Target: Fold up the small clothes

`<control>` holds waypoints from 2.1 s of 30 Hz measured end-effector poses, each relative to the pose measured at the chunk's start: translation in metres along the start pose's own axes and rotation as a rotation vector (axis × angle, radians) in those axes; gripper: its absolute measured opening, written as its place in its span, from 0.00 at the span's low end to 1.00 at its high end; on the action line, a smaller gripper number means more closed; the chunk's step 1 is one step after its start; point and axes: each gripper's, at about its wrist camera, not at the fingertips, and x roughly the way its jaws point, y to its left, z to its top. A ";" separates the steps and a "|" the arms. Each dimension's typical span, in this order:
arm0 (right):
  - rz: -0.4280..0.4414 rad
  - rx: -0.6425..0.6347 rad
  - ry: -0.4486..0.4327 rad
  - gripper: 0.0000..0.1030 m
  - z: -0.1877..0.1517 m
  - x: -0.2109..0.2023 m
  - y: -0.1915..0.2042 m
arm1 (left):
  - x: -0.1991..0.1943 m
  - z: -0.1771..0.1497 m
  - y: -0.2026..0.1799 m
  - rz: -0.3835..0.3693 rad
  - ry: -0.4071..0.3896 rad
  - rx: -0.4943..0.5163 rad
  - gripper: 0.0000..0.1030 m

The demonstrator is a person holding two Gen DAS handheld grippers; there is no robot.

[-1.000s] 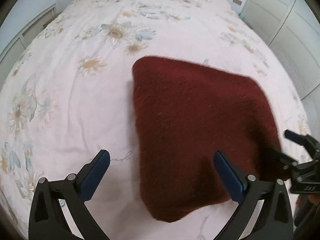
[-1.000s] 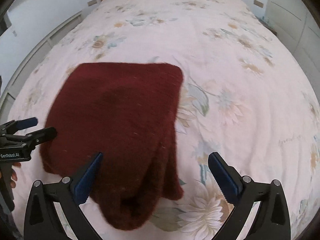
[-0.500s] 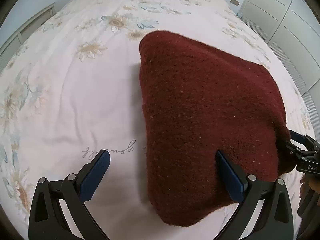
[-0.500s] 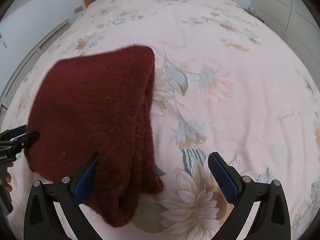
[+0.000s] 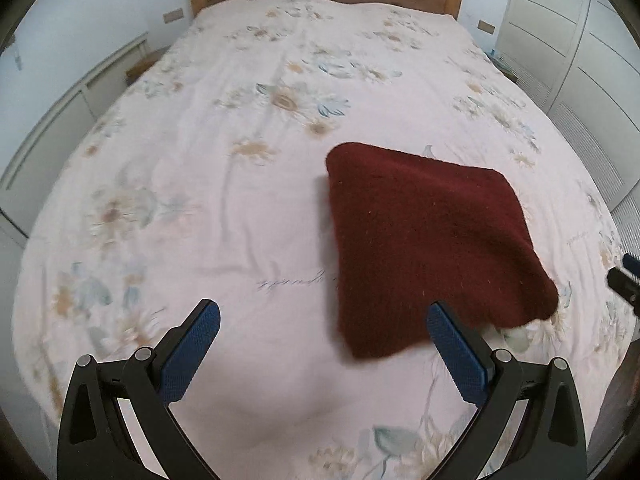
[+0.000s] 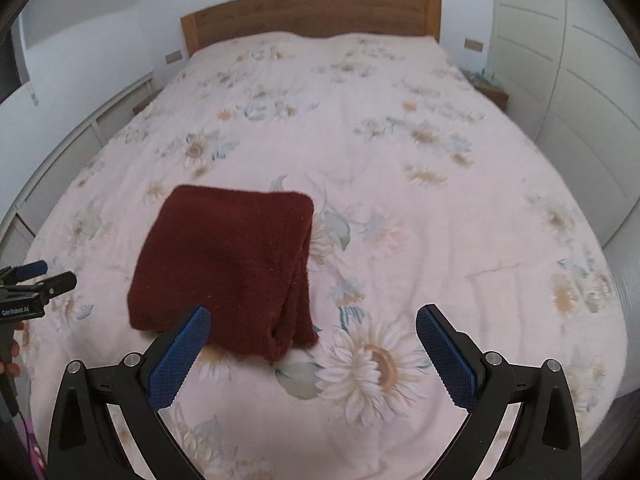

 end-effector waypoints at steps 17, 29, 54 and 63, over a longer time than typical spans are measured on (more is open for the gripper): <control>-0.061 0.040 0.006 1.00 -0.040 -0.039 -0.020 | -0.032 -0.039 0.001 0.081 -0.008 0.019 0.99; -0.075 0.038 0.019 1.00 -0.045 -0.041 -0.024 | -0.030 -0.042 0.005 0.078 -0.003 0.002 0.99; -0.081 -0.002 0.017 1.00 -0.045 -0.049 -0.011 | -0.038 -0.046 0.013 0.088 -0.005 -0.004 0.99; -0.080 -0.001 0.016 1.00 -0.045 -0.049 -0.010 | -0.040 -0.048 0.006 0.091 -0.005 0.010 0.99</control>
